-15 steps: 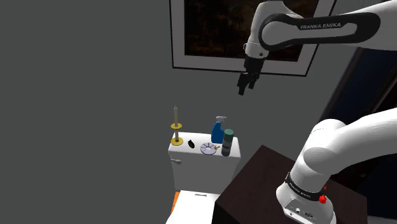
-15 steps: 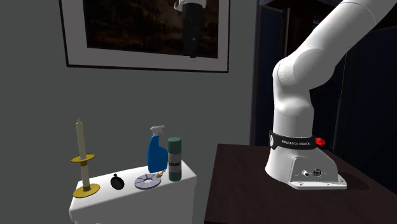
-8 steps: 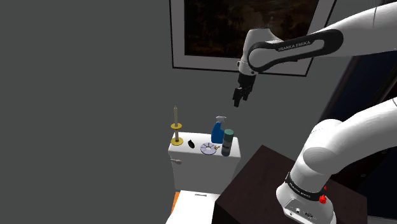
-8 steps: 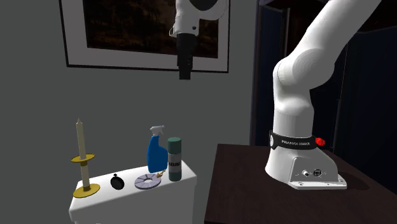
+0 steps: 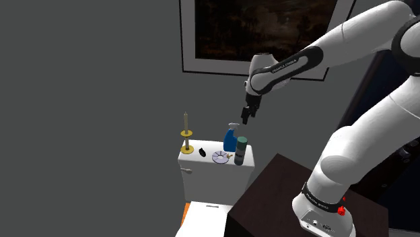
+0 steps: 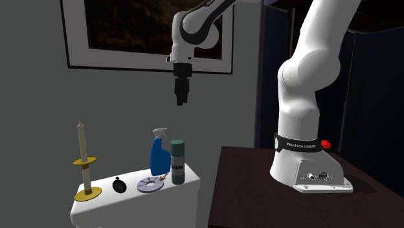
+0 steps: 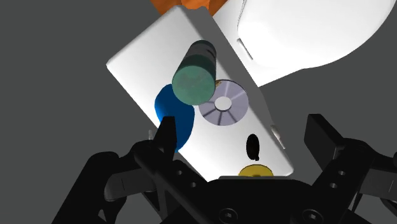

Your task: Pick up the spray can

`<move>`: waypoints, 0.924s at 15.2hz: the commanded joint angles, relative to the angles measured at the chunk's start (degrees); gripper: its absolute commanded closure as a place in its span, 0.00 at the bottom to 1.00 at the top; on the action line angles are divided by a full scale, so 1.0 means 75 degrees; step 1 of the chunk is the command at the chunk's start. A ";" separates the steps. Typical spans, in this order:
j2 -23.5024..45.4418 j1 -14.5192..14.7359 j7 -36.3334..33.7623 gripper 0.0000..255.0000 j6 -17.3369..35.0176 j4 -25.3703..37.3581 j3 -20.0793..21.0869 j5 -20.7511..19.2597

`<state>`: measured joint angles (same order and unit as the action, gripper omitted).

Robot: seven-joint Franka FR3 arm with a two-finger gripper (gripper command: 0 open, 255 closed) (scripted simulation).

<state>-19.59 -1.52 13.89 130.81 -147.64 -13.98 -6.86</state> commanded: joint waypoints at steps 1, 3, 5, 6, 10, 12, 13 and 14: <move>0.0583 0.0025 0.0246 0.00 0.0573 -0.0024 -0.0164 0.0078; 0.1202 0.0065 0.0520 0.00 0.1061 0.0056 -0.0304 0.0232; 0.1846 0.0105 0.0839 0.00 0.1523 0.0180 -0.0423 0.0461; 0.2177 0.0121 0.1016 0.00 0.1741 0.0259 -0.0470 0.0606; 0.3526 0.0070 0.1833 0.00 0.2506 0.0686 -0.0486 0.1361; 0.4199 -0.0058 0.2257 0.00 0.2816 0.0965 -0.0370 0.1774; 0.4248 -0.0086 0.2282 0.00 0.2838 0.0987 -0.0344 0.1796; 0.4354 -0.0110 0.2331 0.00 0.2935 0.0992 -0.0307 0.1865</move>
<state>11.97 -2.14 30.79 152.14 -140.55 -16.58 6.46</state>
